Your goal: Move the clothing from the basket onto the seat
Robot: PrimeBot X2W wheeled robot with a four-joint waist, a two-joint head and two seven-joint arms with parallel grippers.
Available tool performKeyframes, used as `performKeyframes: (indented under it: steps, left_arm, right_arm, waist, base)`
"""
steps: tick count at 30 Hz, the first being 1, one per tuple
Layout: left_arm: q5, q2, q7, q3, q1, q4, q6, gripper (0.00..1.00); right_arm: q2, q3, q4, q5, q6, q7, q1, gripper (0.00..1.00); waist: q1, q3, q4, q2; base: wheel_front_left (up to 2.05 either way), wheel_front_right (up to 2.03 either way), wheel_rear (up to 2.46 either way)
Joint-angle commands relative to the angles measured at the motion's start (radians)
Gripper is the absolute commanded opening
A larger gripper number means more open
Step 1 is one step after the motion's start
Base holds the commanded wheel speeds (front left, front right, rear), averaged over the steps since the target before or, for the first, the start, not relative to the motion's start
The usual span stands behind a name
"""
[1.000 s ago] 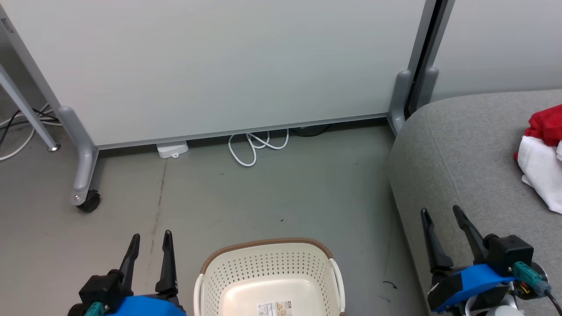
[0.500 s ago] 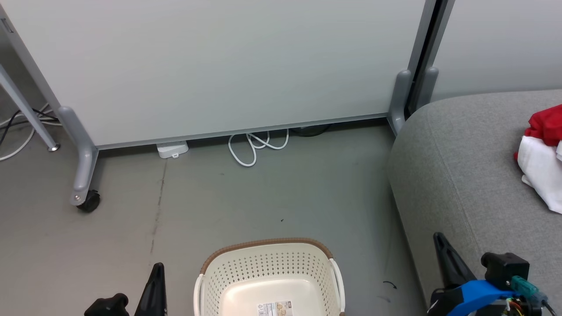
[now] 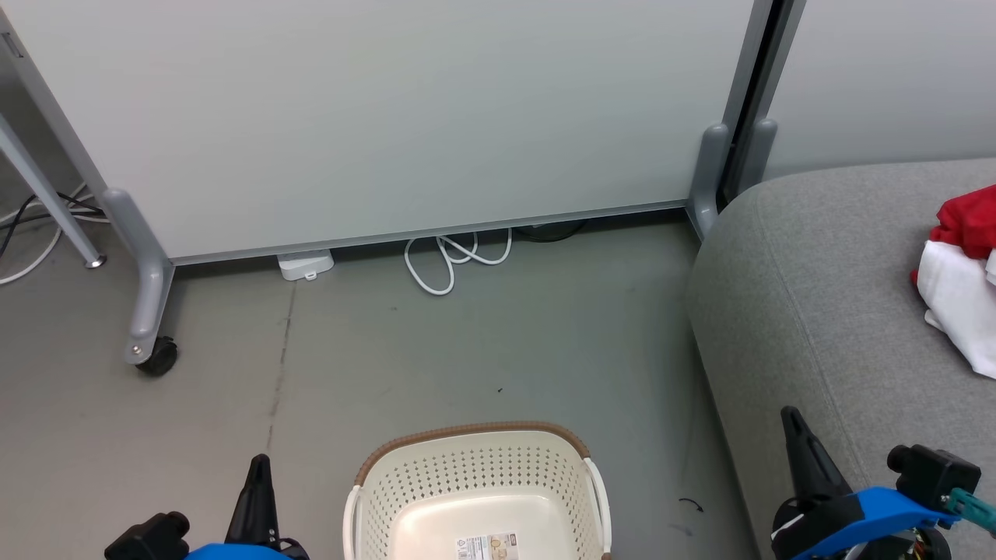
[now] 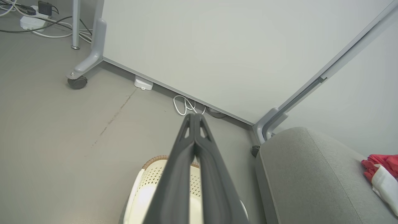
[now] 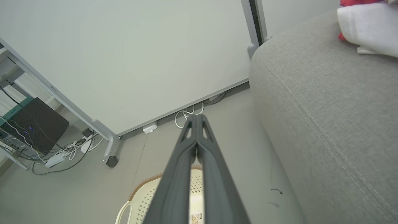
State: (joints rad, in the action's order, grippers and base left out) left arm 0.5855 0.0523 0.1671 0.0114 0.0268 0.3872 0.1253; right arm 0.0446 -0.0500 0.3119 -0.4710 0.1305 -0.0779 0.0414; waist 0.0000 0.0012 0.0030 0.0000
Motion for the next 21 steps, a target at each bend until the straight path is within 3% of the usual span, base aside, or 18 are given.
performKeyframes:
  steps: [1,21]
  left_arm:
    - [0.033,0.002,-0.007,-0.009,-0.035,-0.022,0.002,0.00]
    - [0.306,0.001,-0.082,-0.042,-0.066,-0.056,0.003,0.00]
  right_arm:
    - [0.003,-0.005,-0.020,-0.037,0.000,0.006,0.025,0.00]
    - [0.004,-0.021,-0.035,-0.341,0.000,0.058,0.040,0.00]
  waist:
    - [0.0000,0.000,0.000,0.0000]
    - [0.0000,0.000,-0.001,0.0000]
  base:
    - [0.00,0.00,0.00]
    - [0.00,0.00,0.00]
